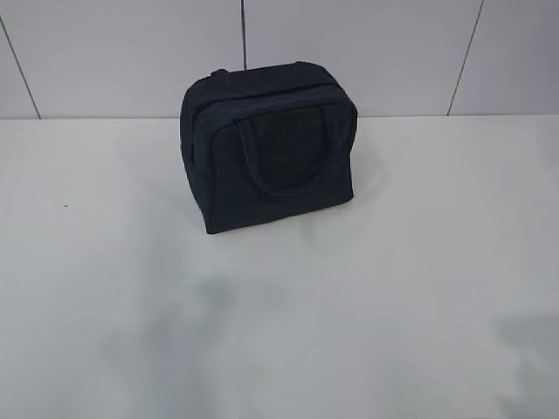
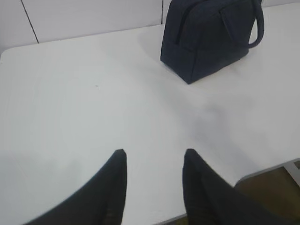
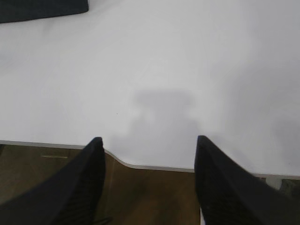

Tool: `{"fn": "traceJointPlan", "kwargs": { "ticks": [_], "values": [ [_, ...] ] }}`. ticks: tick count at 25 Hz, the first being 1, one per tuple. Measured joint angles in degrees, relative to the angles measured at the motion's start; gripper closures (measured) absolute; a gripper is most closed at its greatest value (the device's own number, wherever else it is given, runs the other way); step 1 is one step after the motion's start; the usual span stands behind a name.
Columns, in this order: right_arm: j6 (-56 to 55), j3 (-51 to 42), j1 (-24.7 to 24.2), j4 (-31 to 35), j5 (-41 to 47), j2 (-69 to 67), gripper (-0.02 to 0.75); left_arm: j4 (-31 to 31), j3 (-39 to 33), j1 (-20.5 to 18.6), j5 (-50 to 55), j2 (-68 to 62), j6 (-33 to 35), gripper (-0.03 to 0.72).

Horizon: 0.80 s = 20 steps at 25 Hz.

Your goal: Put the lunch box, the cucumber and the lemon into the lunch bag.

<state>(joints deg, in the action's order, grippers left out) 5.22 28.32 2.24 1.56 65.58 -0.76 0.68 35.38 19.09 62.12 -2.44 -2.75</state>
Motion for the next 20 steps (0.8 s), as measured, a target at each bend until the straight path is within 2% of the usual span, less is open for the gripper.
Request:
{"fn": "traceJointPlan", "kwargs": {
  "ticks": [8,20],
  "values": [
    [-0.11,-0.09,0.0,0.0,0.0,0.0,0.281,-0.13,-4.94,0.0,1.43,1.78,-0.67,0.4],
    [-0.11,-0.22,0.0,0.0,0.0,0.0,0.281,-0.23,-5.32,0.0,1.23,1.78,-0.8,0.4]
  ]
}}
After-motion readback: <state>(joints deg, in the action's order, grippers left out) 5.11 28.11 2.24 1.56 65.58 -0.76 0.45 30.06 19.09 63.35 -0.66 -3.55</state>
